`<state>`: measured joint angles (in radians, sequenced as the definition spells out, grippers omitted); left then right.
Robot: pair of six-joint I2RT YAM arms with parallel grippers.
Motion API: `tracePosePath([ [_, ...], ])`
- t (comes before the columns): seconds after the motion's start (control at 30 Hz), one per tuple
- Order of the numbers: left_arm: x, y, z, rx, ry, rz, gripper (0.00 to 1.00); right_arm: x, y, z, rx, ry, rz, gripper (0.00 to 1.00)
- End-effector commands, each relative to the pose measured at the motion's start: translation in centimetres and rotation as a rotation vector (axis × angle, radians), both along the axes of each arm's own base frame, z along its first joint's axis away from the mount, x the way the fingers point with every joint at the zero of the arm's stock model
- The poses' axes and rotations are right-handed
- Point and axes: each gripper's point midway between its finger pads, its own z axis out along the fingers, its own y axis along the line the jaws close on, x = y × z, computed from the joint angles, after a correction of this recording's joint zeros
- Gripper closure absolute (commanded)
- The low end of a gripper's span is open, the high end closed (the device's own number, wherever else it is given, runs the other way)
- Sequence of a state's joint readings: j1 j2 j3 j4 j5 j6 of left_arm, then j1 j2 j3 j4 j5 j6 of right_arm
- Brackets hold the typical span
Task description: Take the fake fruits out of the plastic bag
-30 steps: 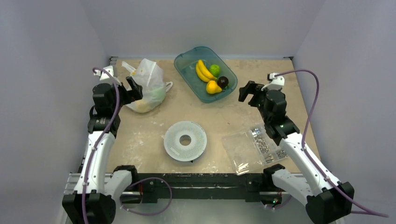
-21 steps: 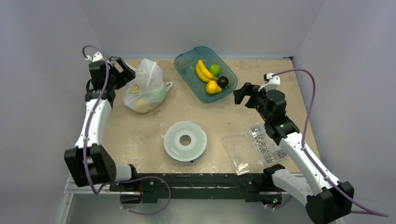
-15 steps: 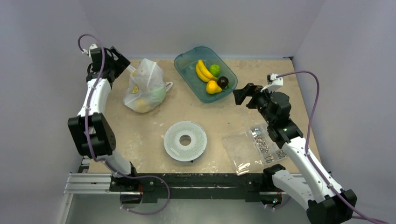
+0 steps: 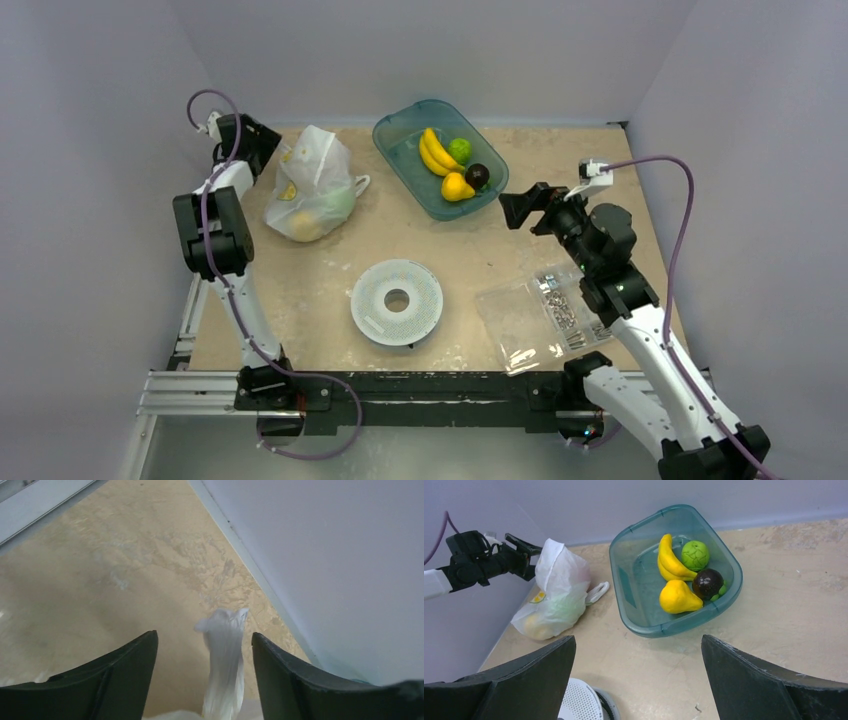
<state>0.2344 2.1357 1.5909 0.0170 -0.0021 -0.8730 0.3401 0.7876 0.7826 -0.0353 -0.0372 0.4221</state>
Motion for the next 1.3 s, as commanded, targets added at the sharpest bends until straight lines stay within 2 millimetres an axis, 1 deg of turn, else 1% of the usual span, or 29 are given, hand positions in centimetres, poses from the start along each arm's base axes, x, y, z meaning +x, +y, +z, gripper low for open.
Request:
tracePosePath([
  [0.0, 4.4, -0.7, 5.9, -0.015, -0.260, -0.072, 0.45, 0.2, 0.4, 2.7, -0.014, -0.060, 0.027, 0.01],
  [0.07, 4.4, -0.9, 7.5, 0.009, -0.289, -0.100, 0.63, 0.4, 0.5, 2.7, -0.013, -0.058, 0.028, 0.01],
  [0.13, 4.1, -1.0, 10.5, 0.074, -0.325, -0.135, 0.90, 0.6, 0.6, 2.6, -0.006, -0.048, 0.025, 0.01],
  [0.17, 3.8, -0.9, 11.9, 0.108, -0.328, -0.142, 1.00, 0.7, 0.9, 2.6, 0.000, -0.042, 0.041, 0.01],
  [0.2, 3.3, -0.8, 13.3, 0.125, -0.328, -0.140, 1.00, 0.7, 1.1, 2.6, 0.004, -0.037, 0.053, 0.01],
  [0.3, 1.7, -0.8, 19.1, 0.198, -0.388, -0.159, 1.00, 0.8, 1.9, 2.5, 0.019, -0.025, 0.085, 0.01],
  [0.37, 0.2, -0.9, 22.3, 0.243, -0.394, -0.165, 1.00, 1.0, 2.5, 2.3, 0.022, -0.014, 0.113, 0.01],
  [0.43, -1.7, -1.4, 24.2, 0.250, -0.369, -0.178, 1.00, 1.4, 3.0, 1.8, 0.017, 0.007, 0.135, 0.01],
  [0.53, -4.9, -3.2, 26.9, 0.249, -0.387, -0.235, 1.00, 2.3, 3.9, 1.0, 0.018, 0.048, 0.162, 0.01],
  [0.6, -7.4, -4.1, 27.4, 0.247, -0.386, -0.254, 1.00, 2.9, 4.5, 0.4, 0.028, 0.082, 0.173, 0.01],
  [0.63, -8.7, -4.9, 27.1, 0.234, -0.382, -0.276, 1.00, 3.1, 4.9, 0.1, 0.030, 0.092, 0.186, 0.01],
  [0.67, -10.2, -5.8, 25.3, 0.205, -0.352, -0.296, 1.00, 3.2, 5.4, -0.4, 0.034, 0.111, 0.200, 0.01],
  [0.7, -11.6, -6.5, 24.3, 0.181, -0.334, -0.312, 1.00, 3.4, 6.0, -0.4, 0.045, 0.110, 0.213, 0.01],
  [0.8, -15.6, -9.2, 19.7, 0.120, -0.242, -0.373, 1.00, 3.3, 8.5, -1.3, 0.074, 0.121, 0.267, 0.01],
  [0.87, -18.3, -10.9, 17.4, 0.124, -0.186, -0.422, 1.00, 3.1, 10.4, -1.6, 0.083, 0.124, 0.297, 0.01],
  [0.9, -19.5, -11.4, 16.3, 0.138, -0.152, -0.433, 1.00, 2.9, 11.5, -1.8, 0.079, 0.123, 0.311, 0.01],
  [1.0, -23.3, -13.3, 13.2, 0.160, -0.063, -0.470, 1.00, 2.4, 14.9, -3.0, 0.056, 0.158, 0.366, 0.01],
  [1.07, -25.4, -14.9, 12.2, 0.160, -0.055, -0.516, 1.00, 1.9, 17.1, -3.7, 0.049, 0.175, 0.403, 0.01],
  [1.13, -27.3, -15.8, 11.5, 0.166, -0.040, -0.544, 1.00, 1.3, 19.2, -4.1, 0.026, 0.171, 0.433, 0.01],
  [1.2, -29.1, -16.1, 11.3, 0.167, -0.018, -0.560, 1.00, 0.7, 20.9, -4.6, -0.016, 0.164, 0.455, 0.01],
  [1.27, -30.6, -16.4, 11.2, 0.159, -0.009, -0.576, 1.00, 0.5, 22.0, -5.0, -0.036, 0.163, 0.469, 0.01],
])
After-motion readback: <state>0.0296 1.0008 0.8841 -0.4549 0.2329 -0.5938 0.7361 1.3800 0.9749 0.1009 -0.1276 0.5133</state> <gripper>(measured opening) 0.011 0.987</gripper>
